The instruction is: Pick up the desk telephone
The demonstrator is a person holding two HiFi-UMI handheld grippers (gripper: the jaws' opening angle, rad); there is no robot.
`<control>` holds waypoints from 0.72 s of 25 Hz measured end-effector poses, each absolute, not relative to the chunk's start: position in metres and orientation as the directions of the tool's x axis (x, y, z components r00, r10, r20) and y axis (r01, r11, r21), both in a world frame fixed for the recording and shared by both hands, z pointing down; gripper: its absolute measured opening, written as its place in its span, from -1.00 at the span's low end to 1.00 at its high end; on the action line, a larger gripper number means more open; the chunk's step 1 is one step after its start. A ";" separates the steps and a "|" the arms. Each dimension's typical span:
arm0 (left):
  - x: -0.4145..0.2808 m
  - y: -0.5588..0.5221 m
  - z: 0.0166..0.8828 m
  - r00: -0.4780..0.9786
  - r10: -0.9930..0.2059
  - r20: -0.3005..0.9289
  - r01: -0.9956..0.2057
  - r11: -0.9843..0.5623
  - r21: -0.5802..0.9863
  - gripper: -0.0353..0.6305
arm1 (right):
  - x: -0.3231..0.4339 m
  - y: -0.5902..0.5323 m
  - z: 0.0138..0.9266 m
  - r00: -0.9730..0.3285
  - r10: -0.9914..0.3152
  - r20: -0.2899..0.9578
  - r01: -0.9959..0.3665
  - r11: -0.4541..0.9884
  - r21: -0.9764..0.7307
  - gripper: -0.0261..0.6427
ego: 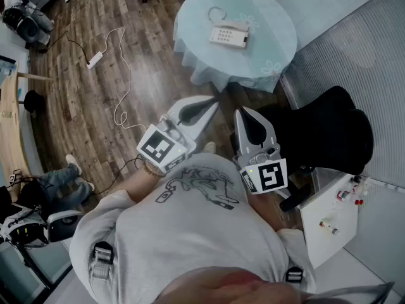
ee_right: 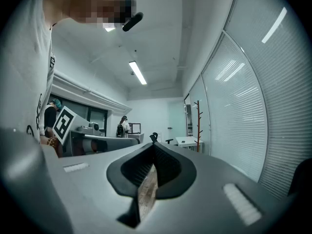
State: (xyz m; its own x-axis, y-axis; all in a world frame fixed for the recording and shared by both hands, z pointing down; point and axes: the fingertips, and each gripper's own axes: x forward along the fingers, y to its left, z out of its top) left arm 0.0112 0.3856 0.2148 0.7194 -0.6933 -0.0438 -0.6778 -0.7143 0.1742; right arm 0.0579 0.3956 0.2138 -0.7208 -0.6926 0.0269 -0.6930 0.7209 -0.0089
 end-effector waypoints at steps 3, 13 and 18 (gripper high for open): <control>0.014 0.389 0.217 0.721 -0.692 -0.035 -0.676 -0.714 0.181 -0.89 | 0.061 0.398 0.215 -0.716 -0.698 0.033 -0.698 0.716 -0.013 -0.91; 0.029 0.386 0.218 0.728 -0.685 -0.035 -0.669 -0.720 0.186 -0.89 | 0.074 0.395 0.217 -0.714 -0.700 0.016 -0.700 0.713 -0.033 -0.91; 0.040 0.380 0.224 0.716 -0.698 -0.024 -0.681 -0.705 0.199 -0.89 | 0.089 0.390 0.221 -0.721 -0.693 0.014 -0.693 0.719 -0.049 -0.91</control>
State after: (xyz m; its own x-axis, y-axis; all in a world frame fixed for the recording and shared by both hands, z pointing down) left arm 0.0399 0.3801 0.2236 0.7156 -0.6981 -0.0242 -0.6809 -0.7049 0.1989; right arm 0.0888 0.3896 0.2207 -0.7207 -0.6931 0.0136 -0.6928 0.7194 -0.0492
